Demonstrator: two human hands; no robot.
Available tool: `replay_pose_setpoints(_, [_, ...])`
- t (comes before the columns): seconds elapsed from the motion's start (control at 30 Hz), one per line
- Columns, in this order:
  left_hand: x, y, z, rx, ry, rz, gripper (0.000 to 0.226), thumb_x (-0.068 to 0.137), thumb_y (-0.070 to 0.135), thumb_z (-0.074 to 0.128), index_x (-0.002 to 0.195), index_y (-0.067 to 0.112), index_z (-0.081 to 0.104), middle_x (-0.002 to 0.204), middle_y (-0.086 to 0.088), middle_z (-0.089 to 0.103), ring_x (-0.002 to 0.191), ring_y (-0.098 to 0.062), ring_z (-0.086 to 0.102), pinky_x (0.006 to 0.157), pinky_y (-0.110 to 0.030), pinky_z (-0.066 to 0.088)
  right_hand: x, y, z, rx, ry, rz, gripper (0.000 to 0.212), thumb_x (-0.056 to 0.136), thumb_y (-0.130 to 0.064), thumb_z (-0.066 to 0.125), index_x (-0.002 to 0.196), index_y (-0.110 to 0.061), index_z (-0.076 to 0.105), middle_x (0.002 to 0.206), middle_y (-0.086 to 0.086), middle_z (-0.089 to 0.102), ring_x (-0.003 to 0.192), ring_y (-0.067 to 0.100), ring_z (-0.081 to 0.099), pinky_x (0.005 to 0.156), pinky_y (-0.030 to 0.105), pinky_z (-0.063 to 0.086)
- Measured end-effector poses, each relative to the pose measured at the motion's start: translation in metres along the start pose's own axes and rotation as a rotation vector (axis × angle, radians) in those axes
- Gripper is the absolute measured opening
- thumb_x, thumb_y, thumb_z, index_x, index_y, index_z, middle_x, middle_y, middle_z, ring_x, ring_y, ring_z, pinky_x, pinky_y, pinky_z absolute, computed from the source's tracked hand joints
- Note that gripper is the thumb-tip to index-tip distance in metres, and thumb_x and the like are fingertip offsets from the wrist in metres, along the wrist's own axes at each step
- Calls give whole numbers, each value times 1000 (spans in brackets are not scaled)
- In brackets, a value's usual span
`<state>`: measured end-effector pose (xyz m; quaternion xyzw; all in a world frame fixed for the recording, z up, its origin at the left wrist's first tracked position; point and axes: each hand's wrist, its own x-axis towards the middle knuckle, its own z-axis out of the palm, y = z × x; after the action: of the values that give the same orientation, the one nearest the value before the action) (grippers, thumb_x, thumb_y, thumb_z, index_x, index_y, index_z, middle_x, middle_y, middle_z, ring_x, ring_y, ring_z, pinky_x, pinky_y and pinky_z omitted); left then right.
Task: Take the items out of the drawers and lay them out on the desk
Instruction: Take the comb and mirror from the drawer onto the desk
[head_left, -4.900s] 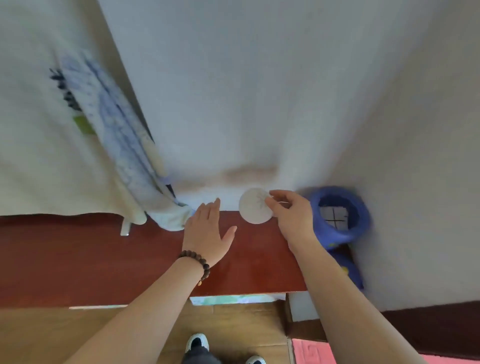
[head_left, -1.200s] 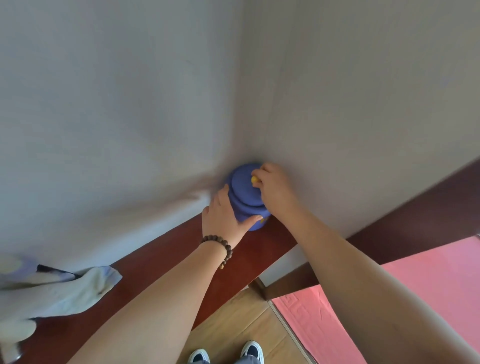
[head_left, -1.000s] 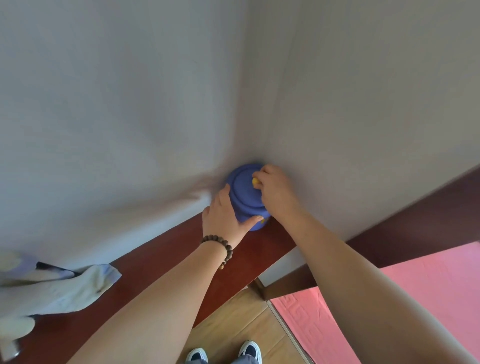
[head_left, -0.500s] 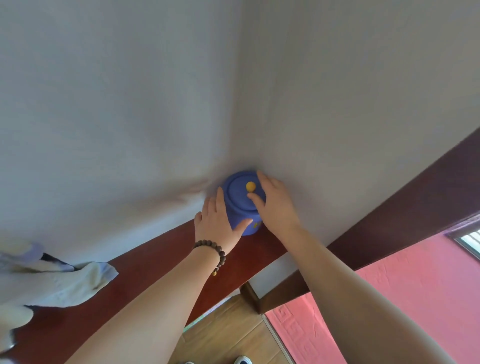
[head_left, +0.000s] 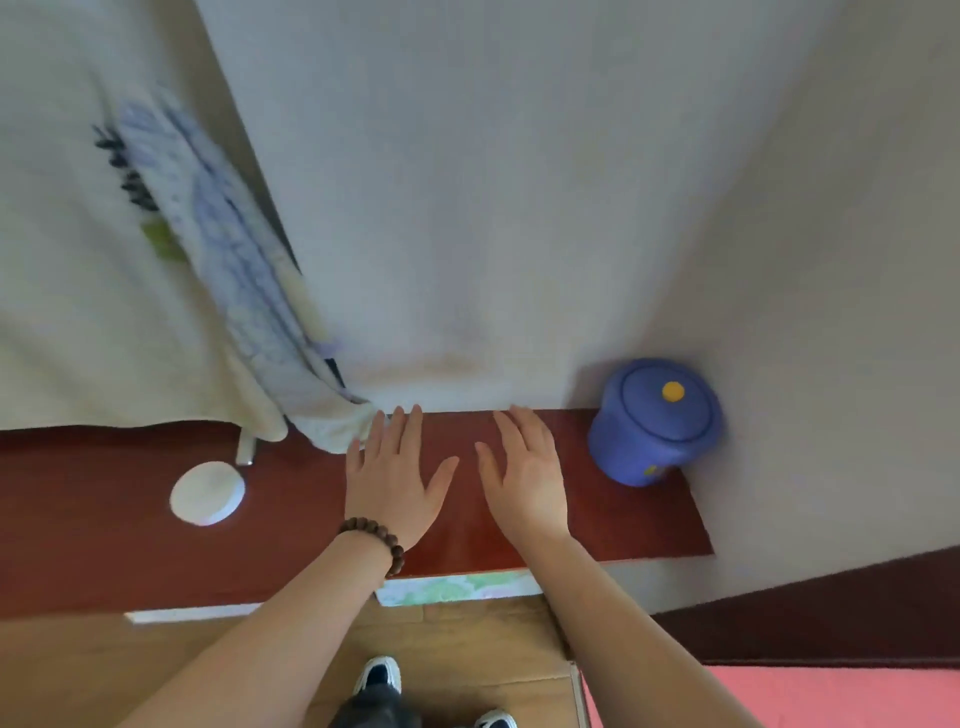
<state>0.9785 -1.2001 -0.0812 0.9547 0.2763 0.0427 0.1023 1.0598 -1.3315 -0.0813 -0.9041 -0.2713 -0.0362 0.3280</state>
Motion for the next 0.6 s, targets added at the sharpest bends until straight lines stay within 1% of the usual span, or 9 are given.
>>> replay_pose_setpoints(0.1, [-27,-57,-11,8,27,-117,81,85,67,18,147,16,33,150,-8,40,142,-26,29,112,-51,28,-8,-34,29,23,-73,-45,55,91,-44,37,130,-10,54,140,9,49,135,26,38,111,41,35])
replay_pose_setpoints(0.2, [-51,-108,-20,11,48,-223,81,84,66,19,146,16,35,150,-6,41,143,-25,29,113,-51,26,-21,-66,55,11,-144,-123,56,92,-45,34,131,-11,54,141,11,48,137,26,36,113,41,33])
replay_pose_setpoints(0.27, [-67,-142,-26,3,64,-282,79,86,66,23,145,16,34,150,-6,40,143,-25,28,113,-52,26,-29,-85,72,4,-176,-160,50,93,-42,41,130,-11,55,140,12,48,135,28,38,111,44,35])
replay_pose_setpoints(0.37, [-86,-192,-32,-49,103,-364,71,90,59,39,147,17,30,151,-7,37,144,-25,25,115,-52,24,-42,-111,98,-1,-208,-170,43,92,-35,55,128,-12,56,138,13,49,131,31,41,108,47,38])
replay_pose_setpoints(0.43, [-96,-226,-36,-67,108,-383,71,91,56,41,149,17,27,153,-7,34,145,-24,21,116,-50,21,-53,-130,118,-8,-201,-166,43,90,-32,59,126,-10,57,136,14,51,129,33,44,106,49,40])
replay_pose_setpoints(0.5, [-102,-261,-37,-68,98,-372,71,91,57,40,150,18,25,154,-6,32,146,-23,19,117,-49,19,-67,-152,141,-17,-191,-144,44,90,-31,60,127,-8,57,136,15,51,130,33,43,107,49,38])
replay_pose_setpoints(0.6, [-112,-314,-38,-98,84,-324,71,91,56,42,149,18,27,154,-7,33,146,-24,20,116,-50,20,-93,-189,175,-33,-171,-96,42,90,-29,61,126,-9,58,137,15,50,132,33,41,109,47,36])
